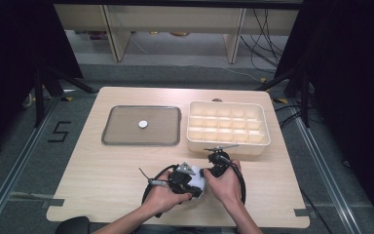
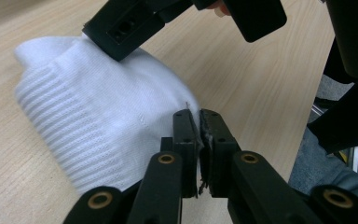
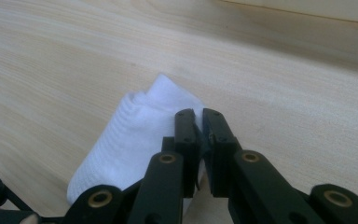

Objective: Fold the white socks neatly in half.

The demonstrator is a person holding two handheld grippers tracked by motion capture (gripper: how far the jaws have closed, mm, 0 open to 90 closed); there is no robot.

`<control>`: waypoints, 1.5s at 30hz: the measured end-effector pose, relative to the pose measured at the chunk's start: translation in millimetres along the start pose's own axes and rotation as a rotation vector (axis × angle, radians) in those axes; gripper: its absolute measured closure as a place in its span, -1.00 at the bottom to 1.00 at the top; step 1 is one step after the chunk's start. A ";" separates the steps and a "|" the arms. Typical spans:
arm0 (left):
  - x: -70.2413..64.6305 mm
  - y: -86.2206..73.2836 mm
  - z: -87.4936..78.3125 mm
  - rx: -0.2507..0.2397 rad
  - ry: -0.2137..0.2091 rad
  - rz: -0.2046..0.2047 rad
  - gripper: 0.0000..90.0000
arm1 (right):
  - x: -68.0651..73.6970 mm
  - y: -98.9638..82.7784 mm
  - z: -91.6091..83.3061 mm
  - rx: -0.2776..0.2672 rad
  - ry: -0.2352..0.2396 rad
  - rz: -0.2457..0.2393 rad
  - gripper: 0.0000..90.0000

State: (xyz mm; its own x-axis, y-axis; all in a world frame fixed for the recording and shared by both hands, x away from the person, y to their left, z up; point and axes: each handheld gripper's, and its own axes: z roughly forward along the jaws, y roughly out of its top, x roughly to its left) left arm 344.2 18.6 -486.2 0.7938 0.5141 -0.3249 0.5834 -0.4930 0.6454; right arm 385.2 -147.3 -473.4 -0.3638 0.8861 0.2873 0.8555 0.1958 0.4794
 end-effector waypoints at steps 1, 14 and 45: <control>0.0 0.1 0.1 0.002 -0.004 0.003 0.89 | -0.2 0.0 0.2 0.001 -0.002 -0.004 0.90; -0.5 1.0 -22.4 0.000 -0.047 -0.005 0.69 | 1.7 -2.1 -1.9 0.008 -0.017 -0.014 0.90; 26.6 -1.9 -21.6 -0.064 -0.003 -0.078 0.67 | -8.9 0.5 -5.7 0.001 0.087 0.041 -0.13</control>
State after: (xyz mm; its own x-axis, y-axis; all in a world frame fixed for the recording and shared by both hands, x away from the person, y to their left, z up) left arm 360.4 48.4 -481.2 0.7469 0.5471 -0.3779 0.6315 -0.4058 0.6607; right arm 386.8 -157.5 -471.0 -0.3594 0.8535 0.3772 0.8706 0.1611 0.4649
